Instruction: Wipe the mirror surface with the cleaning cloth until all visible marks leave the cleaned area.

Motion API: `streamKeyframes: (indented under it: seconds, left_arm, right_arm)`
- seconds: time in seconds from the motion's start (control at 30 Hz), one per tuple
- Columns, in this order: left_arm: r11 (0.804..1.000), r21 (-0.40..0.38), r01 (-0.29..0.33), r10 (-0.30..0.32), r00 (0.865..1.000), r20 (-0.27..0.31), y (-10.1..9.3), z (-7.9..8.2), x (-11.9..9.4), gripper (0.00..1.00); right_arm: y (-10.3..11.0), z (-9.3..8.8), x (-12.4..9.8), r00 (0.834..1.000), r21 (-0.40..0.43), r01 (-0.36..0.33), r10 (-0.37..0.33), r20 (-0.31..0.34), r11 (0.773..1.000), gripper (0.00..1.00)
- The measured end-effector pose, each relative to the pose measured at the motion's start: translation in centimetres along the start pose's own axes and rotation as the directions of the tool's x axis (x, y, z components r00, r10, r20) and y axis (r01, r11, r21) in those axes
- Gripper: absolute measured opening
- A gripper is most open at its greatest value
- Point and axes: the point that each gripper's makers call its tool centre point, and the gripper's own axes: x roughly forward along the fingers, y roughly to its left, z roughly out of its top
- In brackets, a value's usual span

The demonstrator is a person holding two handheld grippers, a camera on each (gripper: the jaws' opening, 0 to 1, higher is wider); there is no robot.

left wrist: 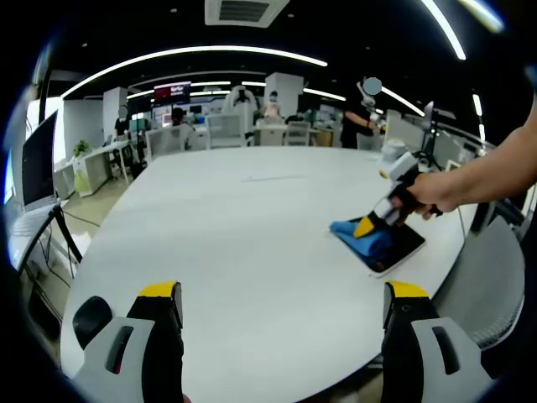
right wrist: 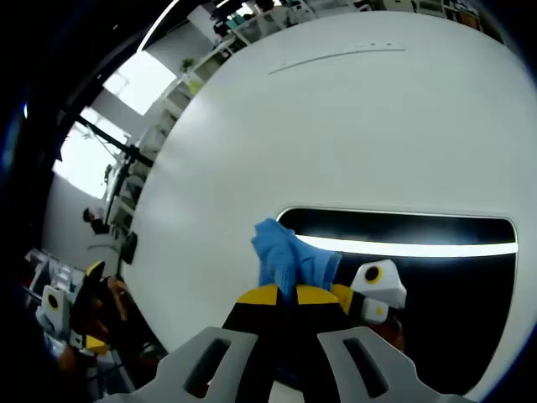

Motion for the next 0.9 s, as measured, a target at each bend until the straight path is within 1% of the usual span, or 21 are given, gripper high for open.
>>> streamKeyframes:
  seconds: [0.1, 0.13, 0.33, 0.9]
  left_arm:
    - [1.000, 0.003, 0.002, -0.002, 1.000, -0.004, -0.05, -0.02, -0.02, 1.00]
    - [1.000, 0.005, 0.004, -0.004, 1.000, -0.006, -0.09, -0.05, 0.00, 1.00]
    - [1.000, 0.015, 0.016, -0.016, 1.000, -0.009, -0.33, 0.09, 0.02, 1.00]
    - [1.000, 0.010, 0.010, -0.010, 1.000, -0.009, -0.23, -0.30, -0.54, 1.00]
  right_arm:
    - [0.29, -0.39, -0.25, 1.000, -0.004, 0.006, -0.006, 0.005, 1.000, 0.00]
    - [0.32, -0.37, -0.27, 1.000, -0.020, 0.014, -0.014, 0.007, 1.000, 0.00]
    - [0.33, -0.38, -0.35, 1.000, -0.024, 0.012, -0.012, 0.003, 1.000, 0.00]
    - [0.14, -0.39, -0.43, 1.000, -0.050, 0.018, -0.018, -0.002, 0.999, 0.00]
